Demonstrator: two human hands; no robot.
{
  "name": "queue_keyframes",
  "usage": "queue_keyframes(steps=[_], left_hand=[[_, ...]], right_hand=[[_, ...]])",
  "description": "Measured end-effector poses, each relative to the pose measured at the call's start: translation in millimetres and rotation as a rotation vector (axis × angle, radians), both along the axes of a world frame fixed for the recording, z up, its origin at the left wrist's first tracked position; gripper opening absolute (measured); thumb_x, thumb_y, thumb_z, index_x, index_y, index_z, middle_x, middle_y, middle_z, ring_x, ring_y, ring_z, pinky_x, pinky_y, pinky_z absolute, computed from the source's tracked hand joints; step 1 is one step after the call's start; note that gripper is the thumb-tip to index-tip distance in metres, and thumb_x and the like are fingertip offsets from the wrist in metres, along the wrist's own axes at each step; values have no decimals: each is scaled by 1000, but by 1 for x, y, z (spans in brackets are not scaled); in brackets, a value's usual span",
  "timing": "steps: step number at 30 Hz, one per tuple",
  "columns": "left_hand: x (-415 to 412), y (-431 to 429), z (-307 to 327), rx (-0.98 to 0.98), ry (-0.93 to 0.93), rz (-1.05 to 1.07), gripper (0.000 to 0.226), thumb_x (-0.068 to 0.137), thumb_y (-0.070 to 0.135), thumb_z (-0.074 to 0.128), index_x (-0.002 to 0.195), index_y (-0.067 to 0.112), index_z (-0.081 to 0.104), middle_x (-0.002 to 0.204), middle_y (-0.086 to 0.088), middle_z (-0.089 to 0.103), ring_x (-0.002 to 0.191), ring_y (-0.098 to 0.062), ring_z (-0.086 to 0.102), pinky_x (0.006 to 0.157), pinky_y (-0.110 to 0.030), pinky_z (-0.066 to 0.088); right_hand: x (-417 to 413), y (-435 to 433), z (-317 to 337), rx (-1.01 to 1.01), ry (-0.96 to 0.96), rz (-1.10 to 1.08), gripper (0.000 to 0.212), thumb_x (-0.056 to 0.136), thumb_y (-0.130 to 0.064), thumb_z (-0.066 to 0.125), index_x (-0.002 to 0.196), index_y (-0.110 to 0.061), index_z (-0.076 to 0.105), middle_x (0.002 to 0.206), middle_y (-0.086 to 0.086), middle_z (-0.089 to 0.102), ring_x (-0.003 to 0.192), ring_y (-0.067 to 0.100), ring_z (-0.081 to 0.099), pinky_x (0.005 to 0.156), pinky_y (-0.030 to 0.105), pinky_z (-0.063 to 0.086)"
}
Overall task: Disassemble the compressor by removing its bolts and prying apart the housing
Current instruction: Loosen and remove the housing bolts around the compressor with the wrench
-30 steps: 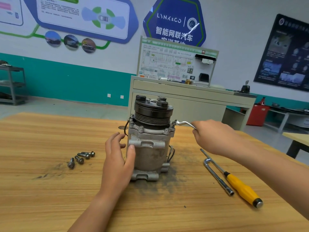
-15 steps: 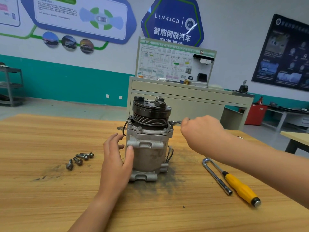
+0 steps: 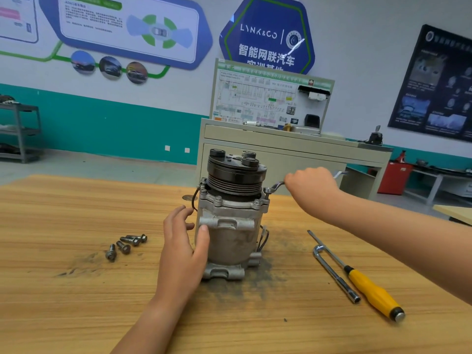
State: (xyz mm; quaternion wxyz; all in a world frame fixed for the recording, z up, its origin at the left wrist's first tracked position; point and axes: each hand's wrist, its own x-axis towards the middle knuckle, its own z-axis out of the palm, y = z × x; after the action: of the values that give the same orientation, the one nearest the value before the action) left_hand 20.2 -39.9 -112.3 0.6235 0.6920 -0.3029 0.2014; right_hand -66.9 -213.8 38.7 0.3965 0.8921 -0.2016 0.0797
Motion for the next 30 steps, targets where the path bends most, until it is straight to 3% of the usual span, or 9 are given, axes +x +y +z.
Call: queue_keyframes(steps=[2,4,9,13,15,24,30], left_hand=[[0,0,0,4,0,5,39,92,27,45,131,22,40,129,13,34,104,7,46,72,-3,35],[1,0,-1,11,-1,10,39,92,26,46,131,21,40,130,13,33,104,7,46,73,-3,35],[1,-2,-1,12,-8,7,39,92,26,45,131,21,40,130,12,33,104,12,44,73,1,33],[0,-2,-1,2,-11,-5,37,92,26,45,129,24,39,128,12,34,102,14,44,74,3,32],[0,-2,-1,-4,-11,-6,39,92,27,45,130,22,40,128,12,34,102,14,44,74,2,33],[0,-1,0,-4,-12,12,39,92,25,47,130,21,41,126,12,34,100,8,46,72,-2,36],[-1,0,1,11,-25,12,39,92,23,48,131,19,41,128,10,34,101,13,44,73,3,33]], right_hand=[[12,-7,-6,54,-58,55,18,93,-1,44,107,-8,52,87,4,60,86,26,61,72,31,43],[23,-13,-10,75,-101,115,19,91,2,44,106,-8,50,98,7,64,91,28,61,80,33,42],[24,-25,-15,129,-198,160,20,92,0,42,108,-9,51,90,5,63,81,26,60,59,29,34],[3,-29,-20,277,-424,240,21,100,-16,32,110,-6,48,64,-1,44,56,21,45,46,28,27],[-11,-23,-22,329,-441,283,25,101,-23,29,114,-8,44,57,-5,38,49,17,42,44,28,26],[-39,5,-21,278,-171,118,26,98,-13,36,123,-17,42,60,-3,38,50,10,35,41,23,23],[-31,27,-7,105,22,68,24,89,2,44,112,-6,48,58,0,31,47,15,32,43,27,29]])
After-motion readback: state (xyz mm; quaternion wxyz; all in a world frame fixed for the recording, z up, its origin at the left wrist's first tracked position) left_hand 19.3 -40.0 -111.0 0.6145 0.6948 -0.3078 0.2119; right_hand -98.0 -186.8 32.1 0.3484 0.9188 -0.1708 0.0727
